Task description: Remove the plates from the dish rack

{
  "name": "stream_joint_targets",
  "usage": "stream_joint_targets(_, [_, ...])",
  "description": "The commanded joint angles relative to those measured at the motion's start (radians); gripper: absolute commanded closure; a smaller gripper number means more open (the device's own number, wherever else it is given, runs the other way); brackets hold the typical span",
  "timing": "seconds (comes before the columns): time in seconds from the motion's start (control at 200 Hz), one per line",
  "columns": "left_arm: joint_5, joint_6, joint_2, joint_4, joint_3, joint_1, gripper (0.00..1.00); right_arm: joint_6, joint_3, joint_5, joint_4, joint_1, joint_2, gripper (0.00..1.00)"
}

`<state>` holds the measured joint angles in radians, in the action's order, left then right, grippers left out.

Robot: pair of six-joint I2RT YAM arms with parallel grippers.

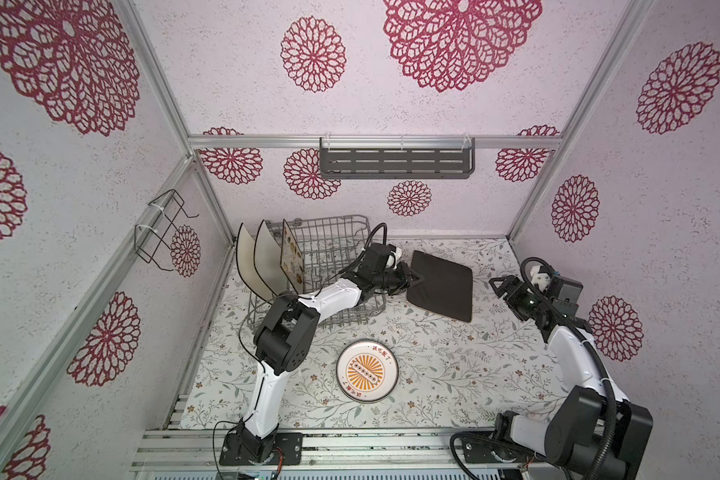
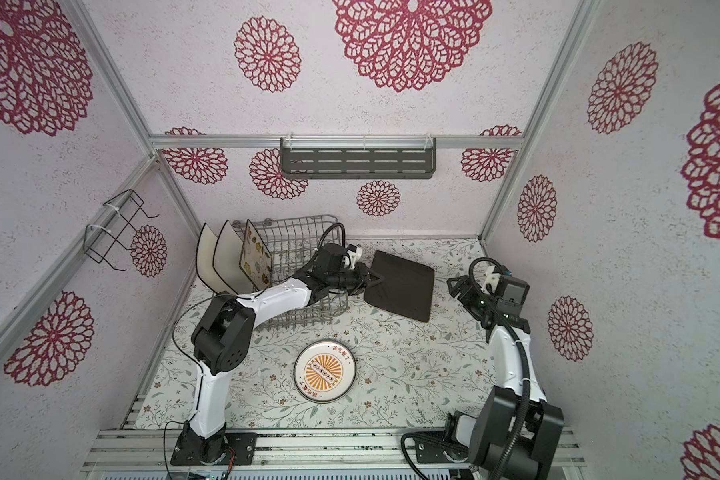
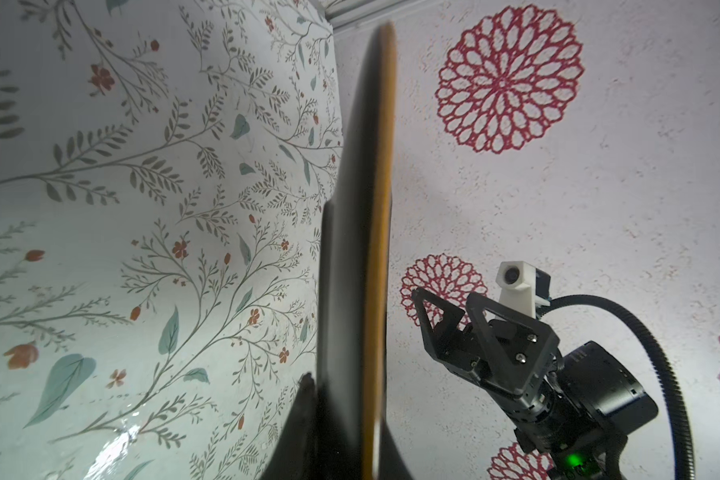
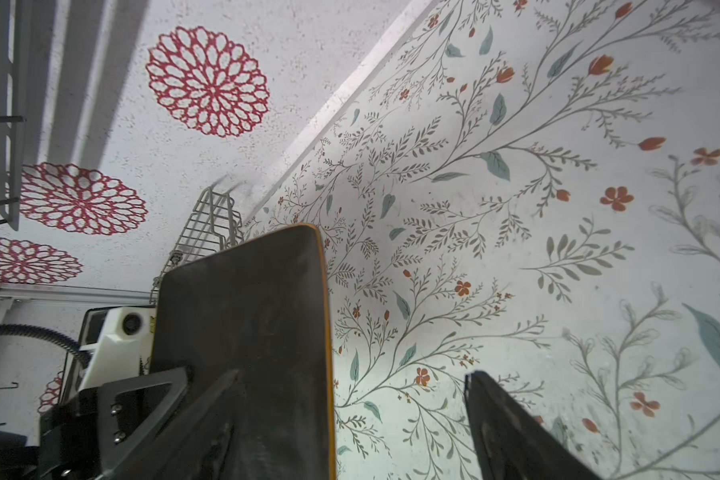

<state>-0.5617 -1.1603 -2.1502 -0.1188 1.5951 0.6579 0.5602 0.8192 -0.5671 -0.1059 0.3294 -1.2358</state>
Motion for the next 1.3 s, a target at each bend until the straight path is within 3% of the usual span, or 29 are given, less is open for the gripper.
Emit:
stream_joint_targets(0.0, [-0.006,-0.046,0.002,-0.141,0.075,0.015,1.00,0.048,-0.019,-0.072,0.124,0.013,-0.029,0.14])
stream_joint_targets(0.28, [0.012,-0.087,-0.108,-0.166,0.139,0.055,1.00,0.048,-0.061,-0.105,0.214,0.040,-0.164,0.13])
stream_joint_targets(0.47, [0.043,-0.074,-0.163,-0.121,0.176,0.070,1.00,-0.012,-0.030,-0.083,0.176,0.039,-0.247,0.14])
stream_joint_targets(0.806, [0.060,-0.075,-0.242,-0.087,0.213,0.085,1.00,-0.009,-0.023,-0.089,0.223,0.037,-0.352,0.16])
stream_joint_targets(0.886, [0.056,-0.075,-0.257,-0.085,0.215,0.087,0.97,-0.021,-0.014,-0.085,0.214,0.030,-0.374,0.17])
stream_joint_targets(1.141, [0.080,-0.027,-0.264,-0.018,0.222,0.098,0.72,-0.053,0.016,-0.059,0.194,-0.006,-0.428,0.18])
stream_joint_targets(1.296, [0.098,0.000,-0.262,0.037,0.223,0.106,0.70,-0.098,0.055,-0.002,0.140,-0.035,-0.455,0.18])
